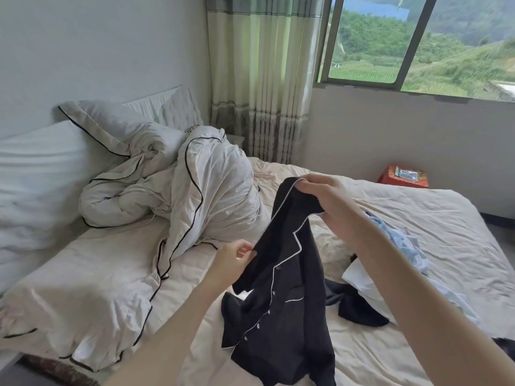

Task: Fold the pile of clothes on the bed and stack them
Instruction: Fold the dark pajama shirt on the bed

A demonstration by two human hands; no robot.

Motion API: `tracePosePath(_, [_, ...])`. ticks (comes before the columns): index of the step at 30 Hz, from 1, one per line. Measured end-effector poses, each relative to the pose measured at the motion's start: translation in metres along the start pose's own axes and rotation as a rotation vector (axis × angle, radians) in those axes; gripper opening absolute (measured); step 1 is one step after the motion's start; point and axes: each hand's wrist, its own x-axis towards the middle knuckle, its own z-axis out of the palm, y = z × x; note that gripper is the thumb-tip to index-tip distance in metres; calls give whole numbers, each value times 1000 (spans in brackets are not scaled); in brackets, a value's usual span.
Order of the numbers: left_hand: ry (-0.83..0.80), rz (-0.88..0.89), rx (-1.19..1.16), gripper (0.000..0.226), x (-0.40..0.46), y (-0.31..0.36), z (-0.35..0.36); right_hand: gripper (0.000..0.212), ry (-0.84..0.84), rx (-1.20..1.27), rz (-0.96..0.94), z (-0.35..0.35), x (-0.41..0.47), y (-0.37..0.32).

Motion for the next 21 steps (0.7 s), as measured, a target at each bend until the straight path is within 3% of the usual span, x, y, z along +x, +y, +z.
tracePosePath(3, [15, -62, -69, 17, 13, -10, -23, 21, -25, -74, 25, -14, 4, -5])
tracePosePath(6, [43, -165, -310, 11, 28, -10, -59, 15, -78, -507, -16, -30, 5, 5])
tracePosePath(9, [42, -76, -242, 15, 41, 2, -89, 23, -185, -757, 9, -30, 3, 31])
tracePosePath(11, [4, -20, -206, 14, 42, 12, -109, 34, -151, -643, 48, -26, 4, 39])
tracePosePath(13, [-53, -11, -161, 11, 35, 13, -131, 28, -187, -475, 131, -22, 8, 36])
tracePosePath(18, [-202, -150, -91, 20, -4, -7, -159, 24, -369, -209, 184, 1, 22, 19])
tracePosePath(21, [-290, -240, -111, 20, -21, -24, -166, 23, -271, -15, 166, 20, 41, 8])
